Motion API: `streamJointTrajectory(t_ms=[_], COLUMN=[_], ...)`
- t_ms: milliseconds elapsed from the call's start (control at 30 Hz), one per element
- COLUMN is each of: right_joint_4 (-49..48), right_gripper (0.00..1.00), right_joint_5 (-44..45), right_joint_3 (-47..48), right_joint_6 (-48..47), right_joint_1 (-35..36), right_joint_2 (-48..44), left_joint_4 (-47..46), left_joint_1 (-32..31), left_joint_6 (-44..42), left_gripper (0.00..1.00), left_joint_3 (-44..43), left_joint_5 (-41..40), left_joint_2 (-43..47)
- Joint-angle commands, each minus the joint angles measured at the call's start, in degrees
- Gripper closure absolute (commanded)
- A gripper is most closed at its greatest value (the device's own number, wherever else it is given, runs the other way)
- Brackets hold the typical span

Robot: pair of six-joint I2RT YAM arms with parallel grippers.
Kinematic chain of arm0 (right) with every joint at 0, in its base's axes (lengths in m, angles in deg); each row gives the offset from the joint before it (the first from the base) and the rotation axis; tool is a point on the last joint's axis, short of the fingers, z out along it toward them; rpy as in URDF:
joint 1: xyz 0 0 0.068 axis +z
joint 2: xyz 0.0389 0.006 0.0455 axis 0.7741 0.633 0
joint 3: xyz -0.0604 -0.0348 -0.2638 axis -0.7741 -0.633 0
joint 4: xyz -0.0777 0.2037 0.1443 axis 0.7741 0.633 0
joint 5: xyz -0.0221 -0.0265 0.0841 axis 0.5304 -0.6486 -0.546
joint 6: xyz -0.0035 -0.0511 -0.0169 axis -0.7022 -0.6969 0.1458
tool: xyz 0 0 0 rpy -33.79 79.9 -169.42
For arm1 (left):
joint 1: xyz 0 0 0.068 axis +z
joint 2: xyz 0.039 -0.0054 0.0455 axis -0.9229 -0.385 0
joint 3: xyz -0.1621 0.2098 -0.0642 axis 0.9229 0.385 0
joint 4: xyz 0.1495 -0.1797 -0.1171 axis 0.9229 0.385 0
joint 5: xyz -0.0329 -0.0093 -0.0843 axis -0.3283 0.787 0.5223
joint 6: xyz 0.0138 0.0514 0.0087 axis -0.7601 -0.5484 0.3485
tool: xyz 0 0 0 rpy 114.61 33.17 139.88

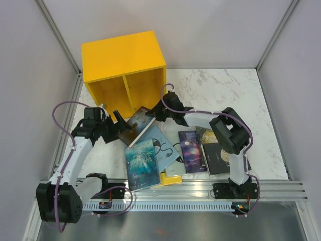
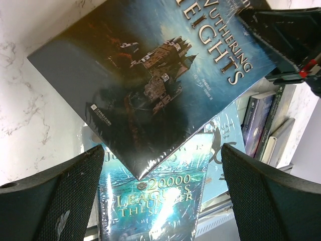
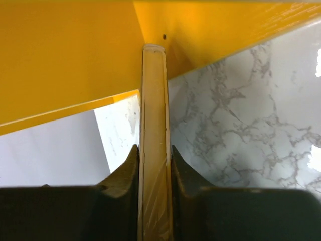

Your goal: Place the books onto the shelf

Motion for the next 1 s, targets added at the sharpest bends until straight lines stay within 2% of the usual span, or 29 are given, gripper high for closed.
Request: streamJointTrajectory(t_ms=[0, 33, 233, 467, 667, 967], right_joint_4=[-1.6, -1.4, 1.9, 3.4, 3.1, 1.9], right_gripper=[0.96, 1.0, 1.0, 1.0, 1.0, 1.0], right_joint_5=[3.6, 3.7, 3.1, -0.1, -5.6, -15.9], right_joint_3=[0.3, 0.3, -0.5, -9.1, -14.7, -13.1], right_joint_6=[-2.4, -2.7, -6.3, -8.0, -7.7, -5.8], right_joint_1=[0.3, 0.4, 0.0, 0.0, -0.2, -0.6], right_joint_2=[-0.1, -0.4, -5.6, -19.7, -30.1, -37.3], left_joint_4=[0.4, 0.5, 1.0, 1.1, 0.4, -2.8], left_joint_1=[0.0, 0.0, 0.0, 0.0, 0.0, 0.0], left_joint_6=[-2.6, -2.7, -2.8, -3.2, -4.5, -5.1], left_gripper=[0.01, 0.01, 0.01, 0.0, 0.0, 0.0], left_joint_3=[-0.1, -0.1, -0.8, -1.4, -3.7, -8.2], left_joint_5=[1.8, 1.8, 1.6, 3.2, 7.6, 14.3], left_joint_2=[0.1, 0.1, 0.7, 2.4, 3.2, 2.8])
